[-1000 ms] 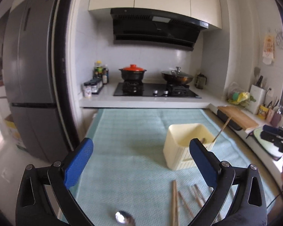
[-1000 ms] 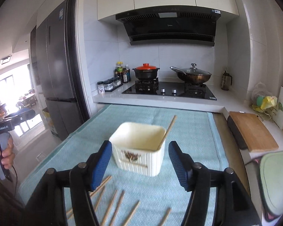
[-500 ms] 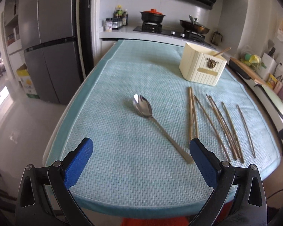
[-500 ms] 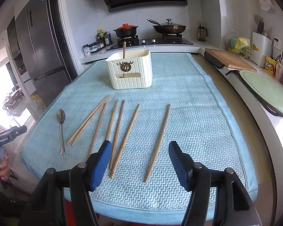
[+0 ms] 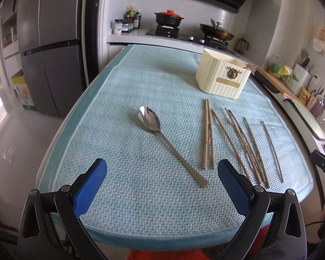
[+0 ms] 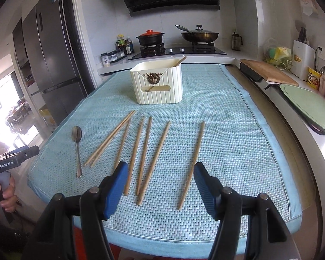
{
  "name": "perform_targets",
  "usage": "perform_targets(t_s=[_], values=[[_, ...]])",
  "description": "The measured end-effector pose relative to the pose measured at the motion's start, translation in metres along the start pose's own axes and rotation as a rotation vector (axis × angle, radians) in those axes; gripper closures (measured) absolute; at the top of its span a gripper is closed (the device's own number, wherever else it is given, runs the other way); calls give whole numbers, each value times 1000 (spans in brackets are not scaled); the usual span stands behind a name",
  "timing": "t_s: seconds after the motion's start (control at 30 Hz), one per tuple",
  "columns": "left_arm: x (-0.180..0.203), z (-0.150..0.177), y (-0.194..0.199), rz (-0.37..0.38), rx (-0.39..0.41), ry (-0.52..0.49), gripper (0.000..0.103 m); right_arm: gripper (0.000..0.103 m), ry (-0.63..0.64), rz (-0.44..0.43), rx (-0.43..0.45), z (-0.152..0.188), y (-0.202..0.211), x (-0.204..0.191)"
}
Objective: Organize utensils
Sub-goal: 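Move both tools back down toward the remaining utensils on the towel, then grasp another chopstick with the right tool while the left tool grasps the second spoon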
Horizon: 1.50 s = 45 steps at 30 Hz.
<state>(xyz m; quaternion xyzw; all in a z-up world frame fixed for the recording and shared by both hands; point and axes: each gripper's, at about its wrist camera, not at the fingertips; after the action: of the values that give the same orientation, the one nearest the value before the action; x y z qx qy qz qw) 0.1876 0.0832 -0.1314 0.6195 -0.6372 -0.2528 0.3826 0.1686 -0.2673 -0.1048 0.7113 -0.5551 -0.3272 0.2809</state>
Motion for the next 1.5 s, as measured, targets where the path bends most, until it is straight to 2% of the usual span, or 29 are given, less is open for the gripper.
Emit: perform_targets(t_s=[0.47, 0.73, 1.17, 1.23, 1.3, 1.43, 1.5], values=[[-18, -8, -32, -47, -73, 59, 1, 39, -64, 73, -63, -6, -29, 28], [-23, -26, -53, -77, -107, 46, 1, 40, -135, 67, -117, -19, -53, 54], [-38, -76, -106, -23, -146, 62, 2, 39, -140, 50, -177, -31, -82, 57], [-39, -82, -118, -23, -152, 57, 6, 39, -145, 51, -175, -36, -84, 59], [-42, -86, -131, -20, -174, 59, 14, 40, -144, 53, -172, -40, -85, 61], [-46, -90, -150, 9, -214, 66, 15, 39, -115, 67, -175, -48, -86, 62], [-41, -91, -153, 6, -207, 33, 15, 39, -100, 81, -183, -53, -89, 64]])
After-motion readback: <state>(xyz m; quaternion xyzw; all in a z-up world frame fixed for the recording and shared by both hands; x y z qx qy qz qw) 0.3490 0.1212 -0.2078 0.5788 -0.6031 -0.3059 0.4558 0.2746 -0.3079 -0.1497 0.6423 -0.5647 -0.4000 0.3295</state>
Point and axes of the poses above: each gripper's, at about its wrist camera, not at the fingertips, and y roughly against the way its jaws point, x to its right, z to its underside, and after that the axes turned 9 degrees about -x, right-handed
